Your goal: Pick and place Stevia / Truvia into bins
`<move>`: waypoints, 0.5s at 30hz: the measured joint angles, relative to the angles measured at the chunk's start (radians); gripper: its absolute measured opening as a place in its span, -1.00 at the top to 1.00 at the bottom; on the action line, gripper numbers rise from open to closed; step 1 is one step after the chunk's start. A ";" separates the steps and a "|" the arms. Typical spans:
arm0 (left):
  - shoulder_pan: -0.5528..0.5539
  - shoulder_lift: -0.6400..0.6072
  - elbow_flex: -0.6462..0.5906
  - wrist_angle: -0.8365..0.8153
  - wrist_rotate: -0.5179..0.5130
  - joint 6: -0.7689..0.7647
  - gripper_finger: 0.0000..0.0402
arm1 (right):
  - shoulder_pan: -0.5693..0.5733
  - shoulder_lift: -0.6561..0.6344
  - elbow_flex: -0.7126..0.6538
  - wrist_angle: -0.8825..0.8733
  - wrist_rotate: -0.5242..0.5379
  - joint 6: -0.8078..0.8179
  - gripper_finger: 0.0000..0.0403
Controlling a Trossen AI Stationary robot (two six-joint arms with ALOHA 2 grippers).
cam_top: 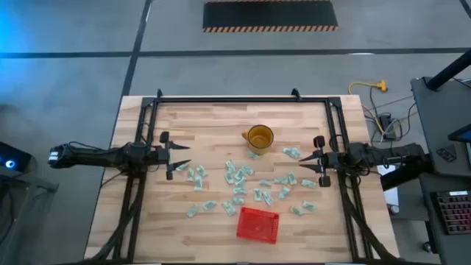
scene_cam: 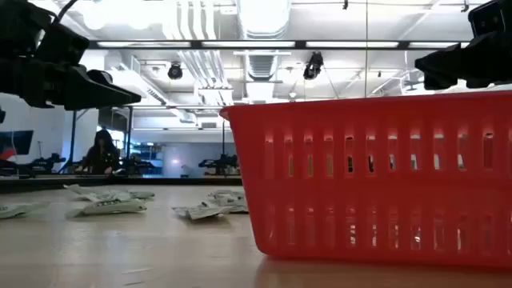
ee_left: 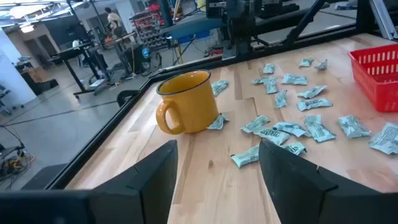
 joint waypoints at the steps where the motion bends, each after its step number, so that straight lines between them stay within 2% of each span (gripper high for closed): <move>1: 0.000 0.000 0.000 0.000 0.000 0.000 -0.04 | 0.000 0.000 0.000 0.000 0.000 0.000 0.72; 15: 0.000 0.000 0.000 0.000 0.000 0.000 -0.04 | 0.000 0.000 0.000 0.000 0.000 0.000 0.72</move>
